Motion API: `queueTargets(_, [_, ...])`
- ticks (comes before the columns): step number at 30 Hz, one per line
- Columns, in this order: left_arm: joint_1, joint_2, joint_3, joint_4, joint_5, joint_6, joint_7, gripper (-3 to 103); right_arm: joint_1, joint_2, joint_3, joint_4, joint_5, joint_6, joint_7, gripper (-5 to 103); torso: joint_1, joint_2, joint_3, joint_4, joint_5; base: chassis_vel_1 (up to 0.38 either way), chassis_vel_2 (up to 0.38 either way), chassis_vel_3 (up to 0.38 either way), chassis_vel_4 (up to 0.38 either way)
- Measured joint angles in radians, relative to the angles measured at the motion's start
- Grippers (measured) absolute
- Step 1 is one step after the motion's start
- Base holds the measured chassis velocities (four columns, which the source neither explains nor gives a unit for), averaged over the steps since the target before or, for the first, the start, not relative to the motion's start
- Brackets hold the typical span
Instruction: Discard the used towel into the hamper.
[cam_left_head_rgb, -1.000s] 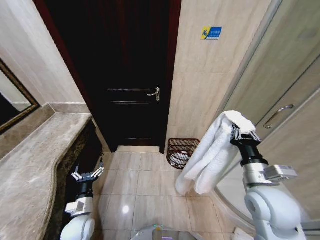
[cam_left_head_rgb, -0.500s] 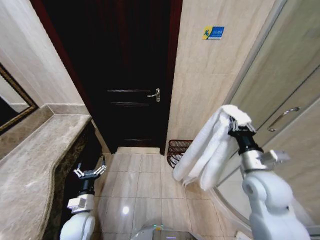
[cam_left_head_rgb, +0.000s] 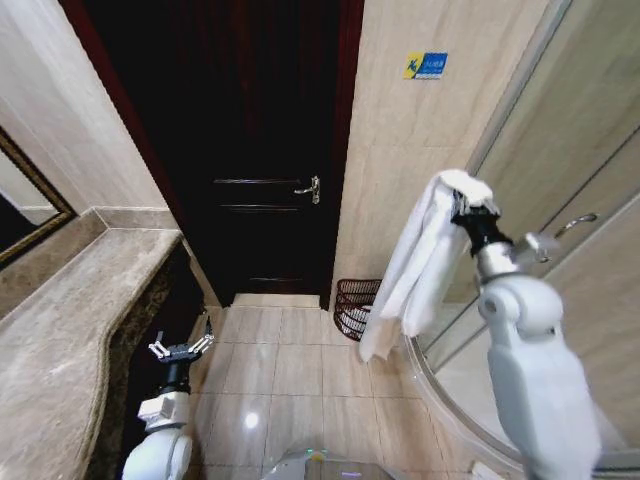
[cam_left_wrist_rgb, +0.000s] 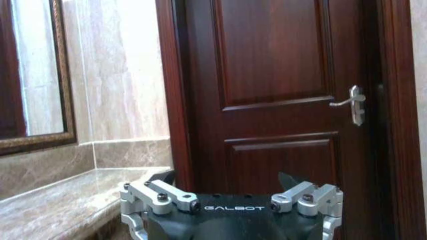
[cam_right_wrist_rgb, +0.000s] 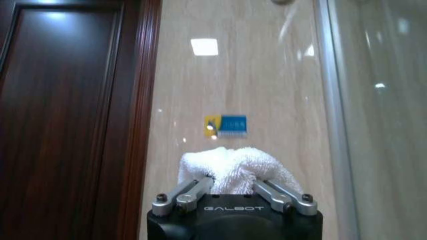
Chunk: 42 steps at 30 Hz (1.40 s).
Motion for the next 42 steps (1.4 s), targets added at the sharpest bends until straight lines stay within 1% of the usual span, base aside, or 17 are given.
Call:
queueTargets(1, [0.000, 0.000, 0.000, 0.000, 0.000, 0.000, 0.000, 100, 0.000, 0.000, 0.000, 0.000, 0.000, 0.000, 0.000, 10, 0.000, 0.000, 0.000, 0.0000, 0.0000, 0.000, 0.000, 0.000, 0.000])
queueTargets(2, [0.000, 0.000, 0.000, 0.008, 0.000, -0.007, -0.001, 100, 0.038, -0.009, -0.016, -0.021, 0.012, -0.007, 0.006, 10, 0.000, 0.000, 0.000, -0.0001, -0.0002, 0.000, 0.000, 0.000, 0.000])
queueTargets(4, [0.002, 0.000, -0.003, 0.020, -0.002, -0.019, -0.003, 100, 0.134, -0.030, -0.058, -0.082, 0.025, -0.015, 0.009, 10, 0.000, 0.000, 0.000, -0.0002, 0.0011, 0.000, 0.000, 0.000, 0.000])
queueTargets(5, [0.002, 0.000, -0.003, 0.020, -0.002, -0.019, -0.003, 100, 0.134, -0.030, -0.058, -0.082, 0.025, -0.015, 0.009, 10, 0.000, 0.000, 0.000, -0.0002, 0.0011, 0.000, 0.000, 0.000, 0.000])
queueTargets(8, [0.004, -0.001, -0.006, 0.021, -0.005, -0.021, -0.007, 100, 0.285, -0.045, -0.121, -0.174, 0.038, -0.021, 0.009, 10, 0.000, 0.000, 0.000, -0.0003, 0.0009, 0.000, 0.000, 0.000, 0.000])
queueTargets(9, [0.004, -0.001, -0.006, 0.021, -0.005, -0.021, -0.007, 100, 0.285, -0.045, -0.121, -0.174, 0.038, -0.021, 0.009, 10, 0.000, 0.000, 0.000, -0.0003, 0.0009, 0.000, 0.000, 0.000, 0.000])
queueTargets(12, [0.004, -0.003, -0.008, 0.016, -0.007, -0.021, -0.014, 100, 0.441, -0.045, -0.197, -0.275, 0.051, -0.022, 0.008, 10, 0.000, 0.000, 0.000, -0.0002, 0.0001, 0.000, 0.000, 0.000, 0.000])
queueTargets(13, [0.004, -0.003, -0.008, 0.016, -0.007, -0.021, -0.014, 100, 0.441, -0.045, -0.197, -0.275, 0.051, -0.022, 0.008, 10, 0.000, 0.000, 0.000, -0.0002, 0.0001, 0.000, 0.000, 0.000, 0.000])
queueTargets(15, [0.008, -0.007, -0.008, 0.012, -0.007, -0.021, -0.021, 100, 0.513, -0.033, -0.242, -0.336, 0.053, -0.023, 0.009, 10, 0.000, 0.000, 0.000, -0.0003, 0.0006, 0.000, 0.000, 0.000, 0.000])
queueTargets(19, [0.021, -0.013, -0.010, 0.005, -0.014, -0.028, -0.024, 100, 0.592, -0.010, -0.285, -0.420, 0.050, -0.022, 0.012, 10, 0.000, 0.000, 0.000, 0.0000, 0.0009, 0.000, 0.000, 0.000, 0.000])
queueTargets(22, [0.025, -0.016, -0.011, 0.004, -0.019, -0.033, -0.030, 100, 0.631, -0.003, -0.300, -0.456, 0.051, -0.023, 0.014, 10, 0.000, 0.000, 0.000, -0.0001, 0.0009, 0.000, 0.000, 0.000, 0.000])
queueTargets(26, [0.026, -0.021, -0.013, 0.004, -0.023, -0.034, -0.038, 100, 0.700, -0.004, -0.321, -0.504, 0.055, -0.028, 0.016, 10, 0.000, 0.000, 0.000, -0.0001, 0.0006, 0.000, 0.000, 0.000, 0.000])
queueTargets(29, [0.027, -0.024, -0.013, 0.000, -0.024, -0.035, -0.039, 100, 0.788, -0.023, -0.340, -0.564, 0.059, -0.039, 0.012, 10, 0.000, 0.000, 0.000, 0.0000, 0.0005, 0.000, 0.000, 0.000, 0.000])
queueTargets(32, [0.027, -0.028, -0.012, -0.003, -0.024, -0.036, -0.039, 100, 0.816, -0.044, -0.353, -0.594, 0.059, -0.040, 0.005, 10, 0.000, 0.000, 0.000, -0.0002, -0.0001, 0.000, 0.000, 0.000, 0.000])
queueTargets(35, [0.025, -0.035, -0.012, -0.007, -0.023, -0.036, -0.039, 100, 0.817, -0.071, -0.365, -0.610, 0.059, -0.041, -0.010, 10, 0.000, 0.000, 0.000, -0.0003, 0.0013, 0.000, 0.000, 0.000, 0.000])
queueTargets(38, [0.026, -0.045, -0.012, -0.018, -0.022, -0.037, -0.039, 100, 0.795, -0.104, -0.361, -0.619, 0.056, -0.041, -0.023, 10, 0.000, 0.000, 0.000, -0.0004, 0.0009, 0.000, 0.000, 0.000, 0.000])
queueTargets(42, [0.029, -0.047, -0.011, -0.019, -0.021, -0.045, -0.038, 100, 0.763, -0.119, -0.347, -0.637, 0.040, -0.036, -0.030, 10, 0.000, 0.000, 0.000, -0.0004, 0.0009, 0.000, 0.000, 0.000, 0.000])
